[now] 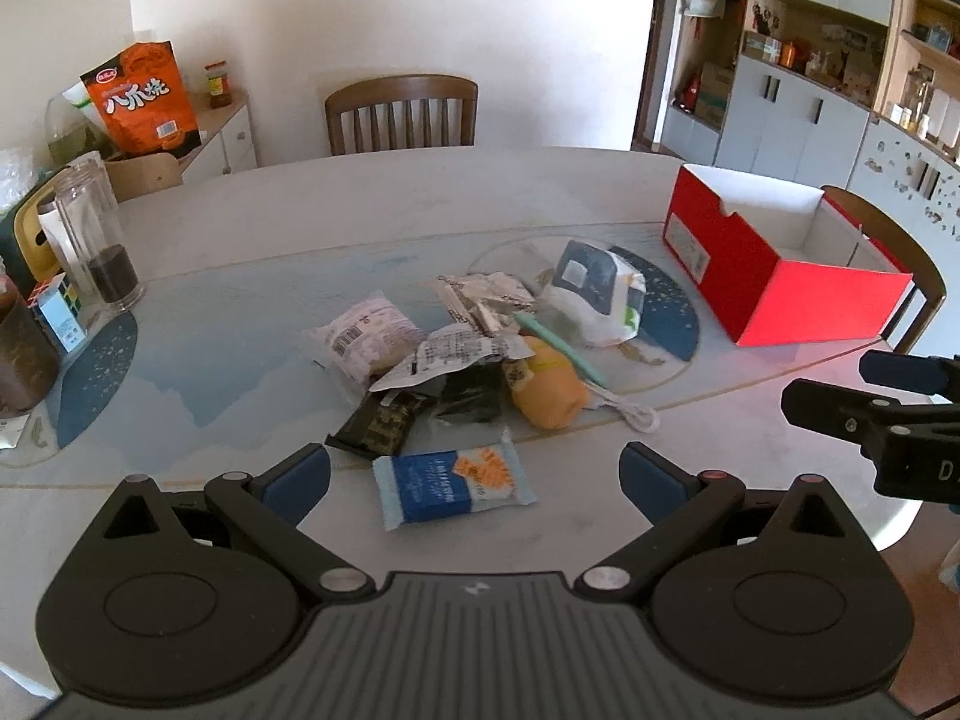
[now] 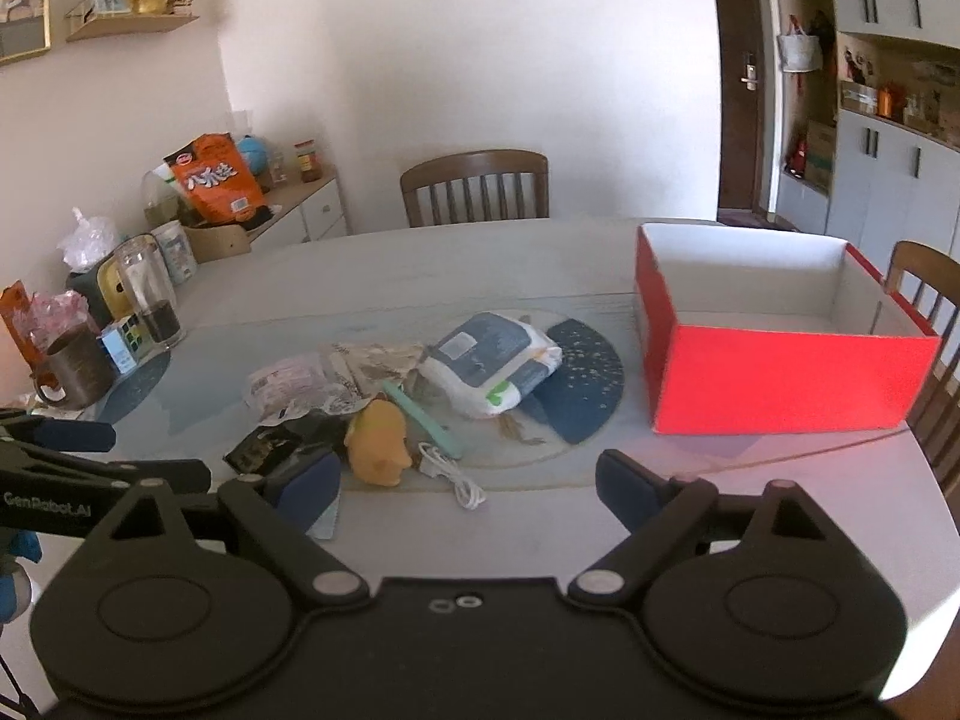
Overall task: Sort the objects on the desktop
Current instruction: 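Grasp the blue biscuit packet with the left tool while the right tool grasps the white USB cable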
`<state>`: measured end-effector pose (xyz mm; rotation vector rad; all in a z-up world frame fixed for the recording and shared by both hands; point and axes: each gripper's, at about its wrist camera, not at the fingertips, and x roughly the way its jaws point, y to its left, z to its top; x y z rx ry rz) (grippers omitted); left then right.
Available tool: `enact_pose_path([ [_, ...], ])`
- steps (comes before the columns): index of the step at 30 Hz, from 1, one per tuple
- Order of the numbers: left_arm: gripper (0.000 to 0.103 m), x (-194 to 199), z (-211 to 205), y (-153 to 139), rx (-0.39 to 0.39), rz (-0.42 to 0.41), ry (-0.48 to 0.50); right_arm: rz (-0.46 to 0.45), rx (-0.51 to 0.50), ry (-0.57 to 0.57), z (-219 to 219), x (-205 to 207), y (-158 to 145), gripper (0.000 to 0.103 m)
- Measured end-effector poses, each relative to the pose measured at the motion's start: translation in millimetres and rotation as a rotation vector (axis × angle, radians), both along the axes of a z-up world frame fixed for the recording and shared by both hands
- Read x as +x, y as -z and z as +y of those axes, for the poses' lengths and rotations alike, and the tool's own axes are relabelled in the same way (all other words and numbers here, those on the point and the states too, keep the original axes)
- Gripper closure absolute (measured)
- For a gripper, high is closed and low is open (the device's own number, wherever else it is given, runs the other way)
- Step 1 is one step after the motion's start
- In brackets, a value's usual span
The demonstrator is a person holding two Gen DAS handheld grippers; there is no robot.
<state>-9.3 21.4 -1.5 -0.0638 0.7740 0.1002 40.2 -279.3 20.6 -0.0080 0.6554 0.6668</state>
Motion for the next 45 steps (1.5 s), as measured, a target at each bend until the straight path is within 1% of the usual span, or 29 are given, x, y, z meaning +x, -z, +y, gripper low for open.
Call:
enact_pose_path([
  [2, 0.0, 3, 5, 6, -0.007, 0.002, -0.002, -0.001, -0.007, -0.01, 6, 3, 4, 0.013],
  [4, 0.0, 5, 8, 12, -0.007, 0.003, -0.003, -0.004, -0.022, -0.019, 12, 5, 8, 0.017],
  [11, 0.0, 17, 15, 41, 0.034, 0.035, 0.016, 0.015, -0.051, -0.031, 32, 16, 26, 0.02],
  [16, 0.0, 29, 16, 60, 0.054, 0.06, 0.033, 0.041, -0.068, -0.031, 44, 24, 38, 0.025],
  [20, 0.0, 38, 18, 71, 0.048, 0.078, 0.041, 0.06, -0.091, -0.018, 50, 31, 48, 0.028],
  [22, 0.0, 41, 18, 76, 0.04, 0.093, 0.039, 0.067, -0.103, -0.012, 53, 34, 52, 0.029],
  [27, 0.0, 50, 15, 87, 0.063, 0.113, 0.037, 0.075, -0.146, -0.012, 62, 44, 66, 0.031],
  [31, 0.0, 57, 13, 95, 0.069, 0.132, 0.023, 0.066, -0.184, -0.025, 72, 53, 77, 0.036],
  [37, 0.0, 67, 11, 103, 0.07, 0.145, 0.013, 0.062, -0.233, -0.061, 87, 62, 87, 0.04],
  [42, 0.0, 74, 14, 110, 0.068, 0.16, -0.006, 0.071, -0.257, -0.085, 96, 66, 95, 0.043],
  [43, 0.0, 74, 15, 111, 0.069, 0.164, -0.028, 0.074, -0.259, -0.089, 98, 67, 96, 0.043],
  [45, 0.0, 75, 15, 113, 0.066, 0.164, -0.023, 0.077, -0.263, -0.093, 101, 69, 98, 0.043],
])
